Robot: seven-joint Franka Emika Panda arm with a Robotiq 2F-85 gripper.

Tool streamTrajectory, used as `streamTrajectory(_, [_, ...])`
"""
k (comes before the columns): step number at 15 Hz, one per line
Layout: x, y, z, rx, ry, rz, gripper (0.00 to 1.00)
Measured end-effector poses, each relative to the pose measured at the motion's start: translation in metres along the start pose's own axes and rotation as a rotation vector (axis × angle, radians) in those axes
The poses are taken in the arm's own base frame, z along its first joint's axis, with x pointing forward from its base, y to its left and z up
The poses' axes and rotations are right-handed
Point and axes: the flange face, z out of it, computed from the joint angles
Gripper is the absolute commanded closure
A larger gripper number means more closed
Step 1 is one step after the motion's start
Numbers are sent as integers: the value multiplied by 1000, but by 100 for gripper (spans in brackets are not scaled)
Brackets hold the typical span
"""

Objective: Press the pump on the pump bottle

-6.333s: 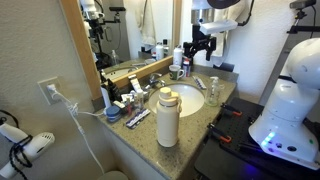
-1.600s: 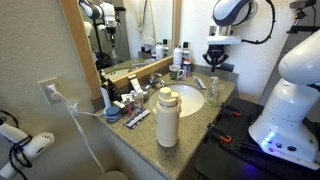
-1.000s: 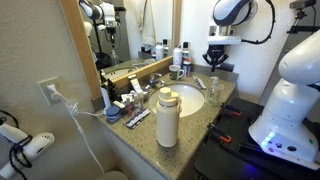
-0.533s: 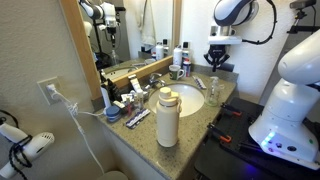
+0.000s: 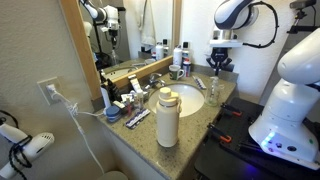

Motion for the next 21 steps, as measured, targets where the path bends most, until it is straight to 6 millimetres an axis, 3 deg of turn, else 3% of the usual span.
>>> streamTrajectory(21, [6,-3,12,-16,-35,18,100])
